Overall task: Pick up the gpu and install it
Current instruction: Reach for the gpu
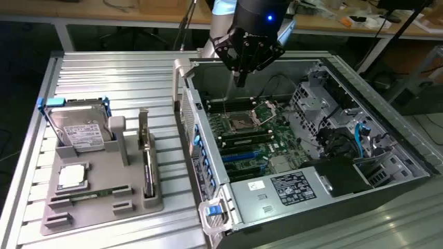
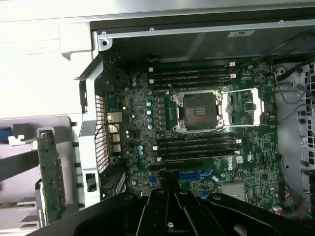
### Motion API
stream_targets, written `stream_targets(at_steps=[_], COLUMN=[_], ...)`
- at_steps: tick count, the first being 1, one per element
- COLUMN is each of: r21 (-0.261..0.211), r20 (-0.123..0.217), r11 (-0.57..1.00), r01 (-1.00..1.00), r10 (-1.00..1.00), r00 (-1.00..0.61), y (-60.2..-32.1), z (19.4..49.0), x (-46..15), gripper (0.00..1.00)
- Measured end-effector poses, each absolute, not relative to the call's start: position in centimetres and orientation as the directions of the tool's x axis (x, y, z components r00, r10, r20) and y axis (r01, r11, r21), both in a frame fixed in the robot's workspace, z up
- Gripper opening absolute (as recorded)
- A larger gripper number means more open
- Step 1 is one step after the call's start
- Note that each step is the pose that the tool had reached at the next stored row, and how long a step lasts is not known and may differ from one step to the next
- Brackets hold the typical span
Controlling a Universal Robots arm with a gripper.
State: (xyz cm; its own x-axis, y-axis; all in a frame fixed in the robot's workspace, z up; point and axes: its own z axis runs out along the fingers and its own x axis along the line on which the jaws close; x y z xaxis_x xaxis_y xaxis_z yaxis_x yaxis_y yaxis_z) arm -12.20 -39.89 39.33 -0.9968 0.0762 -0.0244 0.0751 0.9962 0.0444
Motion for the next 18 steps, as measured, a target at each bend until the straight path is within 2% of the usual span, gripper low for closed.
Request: stream_targets(at_steps=[18], r21=[0.044], r20=[-0.024], r11=[0.996], r01=[0.075], r10=[0.076], r00=[-0.997], y=[-39.89], z=[39.33], x=[-12.61], gripper=[0.11])
